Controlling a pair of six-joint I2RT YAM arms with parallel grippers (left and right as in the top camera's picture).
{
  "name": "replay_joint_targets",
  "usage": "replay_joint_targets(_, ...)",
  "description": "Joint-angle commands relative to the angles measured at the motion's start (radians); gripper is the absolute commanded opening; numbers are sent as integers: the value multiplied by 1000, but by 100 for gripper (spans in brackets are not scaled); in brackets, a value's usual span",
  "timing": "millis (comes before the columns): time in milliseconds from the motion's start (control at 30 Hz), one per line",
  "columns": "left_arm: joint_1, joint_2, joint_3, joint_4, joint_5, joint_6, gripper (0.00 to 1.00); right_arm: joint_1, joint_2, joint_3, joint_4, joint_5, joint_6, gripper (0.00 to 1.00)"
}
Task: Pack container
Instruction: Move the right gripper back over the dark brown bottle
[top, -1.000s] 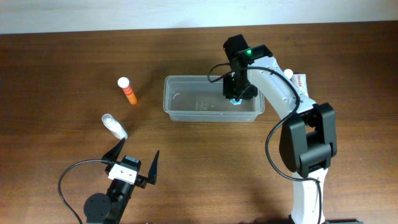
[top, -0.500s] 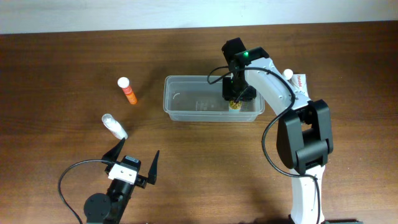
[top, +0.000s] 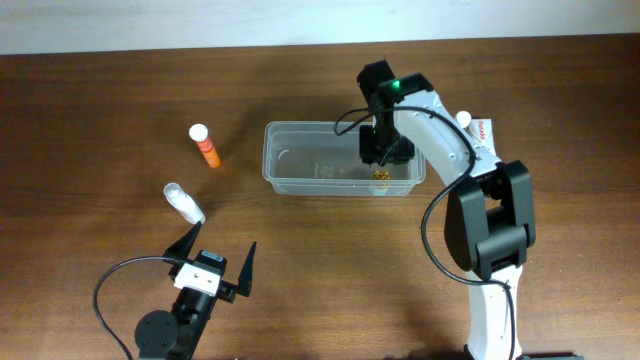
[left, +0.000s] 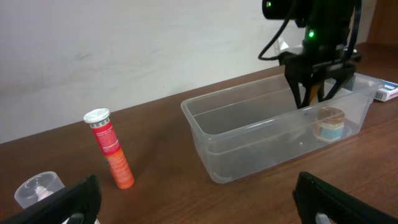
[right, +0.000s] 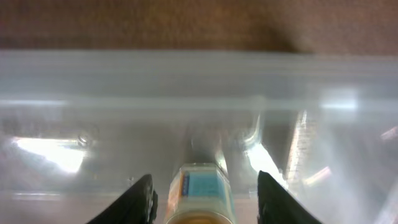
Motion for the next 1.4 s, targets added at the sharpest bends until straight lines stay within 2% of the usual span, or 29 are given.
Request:
replay_joint_targets(0,-6,-8,-2,-7,-7,13,99,-8,-19,156,-82,17,-37,48)
replay_joint_targets(133,-6,-8,-2,-7,-7,13,99,-17,-24,363,-252,32,-38,54)
replay_joint_targets(200,-6,-8,-2,-7,-7,13,99,-32,-24,475,-334,68,-39,67)
replay_joint_targets(300,-6,-8,-2,-7,-7,13,100,-77,-24,604,-422,109,-92,98)
replay_joint_targets(467,-6,-8,-2,-7,-7,13,99,-210,-24,681,-524,93,-264,98)
replay_joint_targets(567,-6,-8,-2,-7,-7,13,99,-297,-24,626,-524,-1,-409,98)
replay_joint_targets(633,-6,-8,-2,-7,-7,13,99,-348,-22,578,-521,-57,-456,98)
replay_joint_targets(967,-6,-8,-2,-7,-7,13,99,-539,-22,462,-449,-64,-464,98)
replay_joint_targets(1033,-6,-8,-2,-7,-7,13,99,-565,-22,434,-422,-98,-503,98)
replay_joint_targets(1367,-6,-8,-2,-7,-7,13,99,-583,-18,206,-245,-97,-508,98)
